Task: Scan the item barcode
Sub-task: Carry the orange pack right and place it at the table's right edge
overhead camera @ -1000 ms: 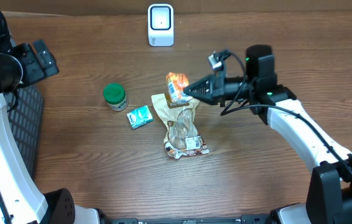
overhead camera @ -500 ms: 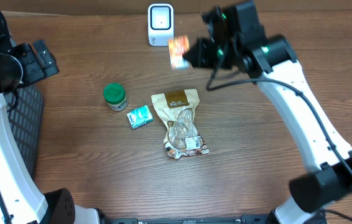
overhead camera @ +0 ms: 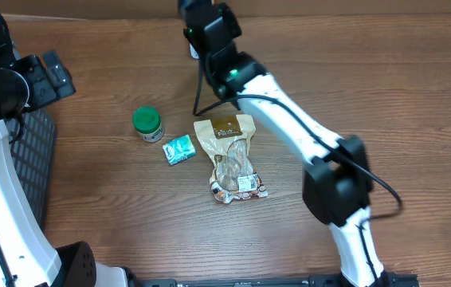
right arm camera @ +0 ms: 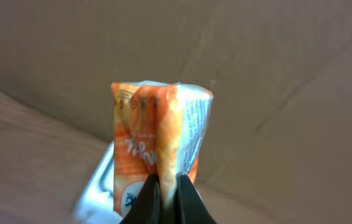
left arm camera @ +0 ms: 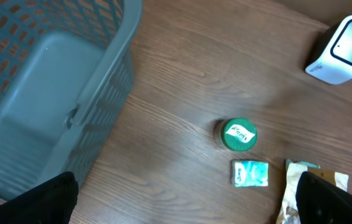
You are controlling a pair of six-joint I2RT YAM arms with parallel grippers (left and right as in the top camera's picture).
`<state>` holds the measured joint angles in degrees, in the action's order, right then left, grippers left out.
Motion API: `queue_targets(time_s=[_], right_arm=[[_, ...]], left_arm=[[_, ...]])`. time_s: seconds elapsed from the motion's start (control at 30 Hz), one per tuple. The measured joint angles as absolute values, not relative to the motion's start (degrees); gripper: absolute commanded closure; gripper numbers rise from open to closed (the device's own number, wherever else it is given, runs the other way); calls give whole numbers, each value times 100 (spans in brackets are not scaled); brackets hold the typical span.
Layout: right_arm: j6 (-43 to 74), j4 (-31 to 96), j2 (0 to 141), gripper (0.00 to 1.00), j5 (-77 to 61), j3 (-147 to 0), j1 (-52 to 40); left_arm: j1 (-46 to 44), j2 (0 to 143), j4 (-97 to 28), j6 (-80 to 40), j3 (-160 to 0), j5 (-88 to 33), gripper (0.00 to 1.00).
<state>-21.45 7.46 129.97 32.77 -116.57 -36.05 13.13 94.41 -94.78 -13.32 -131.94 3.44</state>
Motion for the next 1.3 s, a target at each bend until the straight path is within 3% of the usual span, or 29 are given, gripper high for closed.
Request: queue_targets(time_s=[0.2, 0.57, 0.9, 1.03, 1.3], right_arm=[[-4364, -1146, 14077, 96, 3334, -11657, -3400], [-5861, -1699, 14691, 96, 2928, -11657, -3229], [-5983, -1688, 14691, 96, 2869, -11657, -3238], [-5502, -1514, 14647, 96, 2856, -11657, -3240], [-3527, 1168, 13463, 96, 2128, -11633, -3236]], left_arm=[[1313, 9441, -9474, -1332, -13194, 344, 0], [1313, 9441, -9476, -1330, -13192, 344, 1], [1313, 9441, -9474, -1330, -13192, 344, 0], [1313, 9441, -9474, -1332, -13194, 346, 0], [1313, 9441, -9476, -1330, -13192, 346, 1]])
